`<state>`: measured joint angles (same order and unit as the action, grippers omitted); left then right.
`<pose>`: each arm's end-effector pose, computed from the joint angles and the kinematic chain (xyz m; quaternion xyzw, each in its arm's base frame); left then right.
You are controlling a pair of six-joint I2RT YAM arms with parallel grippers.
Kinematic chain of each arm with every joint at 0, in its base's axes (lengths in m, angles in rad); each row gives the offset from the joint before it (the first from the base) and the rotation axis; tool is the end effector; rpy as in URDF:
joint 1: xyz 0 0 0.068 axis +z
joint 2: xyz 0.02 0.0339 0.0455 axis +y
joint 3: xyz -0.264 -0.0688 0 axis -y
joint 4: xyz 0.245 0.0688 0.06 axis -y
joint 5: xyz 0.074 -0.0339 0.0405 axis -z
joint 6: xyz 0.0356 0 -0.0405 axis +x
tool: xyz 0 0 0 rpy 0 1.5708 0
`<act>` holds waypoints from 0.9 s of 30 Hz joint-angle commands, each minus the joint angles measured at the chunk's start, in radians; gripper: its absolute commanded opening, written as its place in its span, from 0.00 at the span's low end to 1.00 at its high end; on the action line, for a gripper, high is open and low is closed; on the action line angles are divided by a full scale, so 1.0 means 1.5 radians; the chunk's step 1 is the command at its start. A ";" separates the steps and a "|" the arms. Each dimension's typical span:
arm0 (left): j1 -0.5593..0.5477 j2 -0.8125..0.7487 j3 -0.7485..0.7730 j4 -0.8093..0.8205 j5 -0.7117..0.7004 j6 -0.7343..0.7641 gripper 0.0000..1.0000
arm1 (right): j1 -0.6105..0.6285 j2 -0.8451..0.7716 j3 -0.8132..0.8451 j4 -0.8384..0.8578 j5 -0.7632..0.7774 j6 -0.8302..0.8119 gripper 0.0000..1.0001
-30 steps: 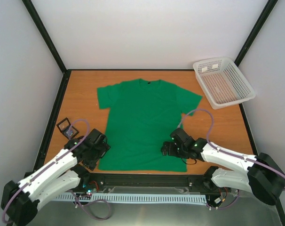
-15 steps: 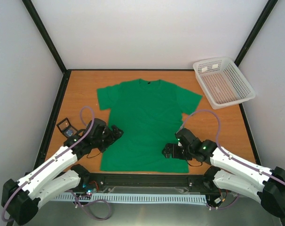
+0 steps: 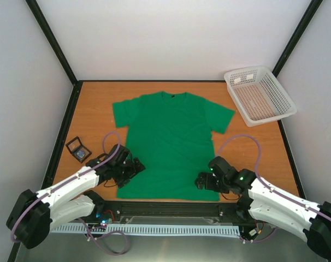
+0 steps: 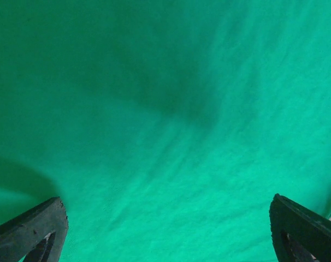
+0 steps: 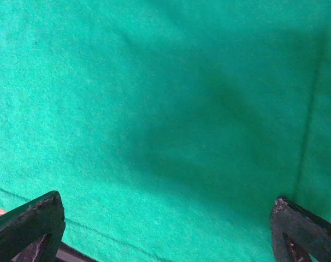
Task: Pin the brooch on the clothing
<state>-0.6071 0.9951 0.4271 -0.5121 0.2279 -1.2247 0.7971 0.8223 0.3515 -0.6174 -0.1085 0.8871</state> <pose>0.1320 -0.1015 0.1579 -0.2666 0.9266 -0.2586 0.0595 0.0927 0.1005 0.1524 0.0307 0.9692 0.2131 0.1196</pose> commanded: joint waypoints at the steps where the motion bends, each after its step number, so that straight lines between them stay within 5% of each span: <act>1: -0.004 -0.058 0.034 -0.059 -0.045 0.020 1.00 | -0.003 -0.053 0.030 -0.107 0.005 -0.013 1.00; 4: 0.029 -0.088 0.109 -0.113 -0.088 0.075 1.00 | -0.003 -0.026 0.108 -0.120 0.036 -0.067 1.00; 8: 0.262 -0.080 0.178 -0.127 0.012 0.217 1.00 | -0.012 0.086 0.207 -0.092 0.076 -0.142 1.00; 12: 0.382 -0.002 0.276 -0.166 -0.071 0.336 1.00 | -0.040 0.195 0.279 -0.044 0.054 -0.208 1.00; 20: 0.606 0.214 0.395 -0.342 -0.299 0.225 1.00 | -0.082 0.292 0.369 -0.044 -0.004 -0.306 1.00; 27: 0.664 0.124 0.296 -0.191 -0.255 0.255 0.90 | -0.092 0.279 0.367 -0.059 -0.027 -0.303 1.00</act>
<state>0.3790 1.2690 0.9146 -0.8917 -0.1574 -0.8505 0.6670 1.2629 0.8955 -0.6861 -0.1196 0.4530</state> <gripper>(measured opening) 0.934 1.000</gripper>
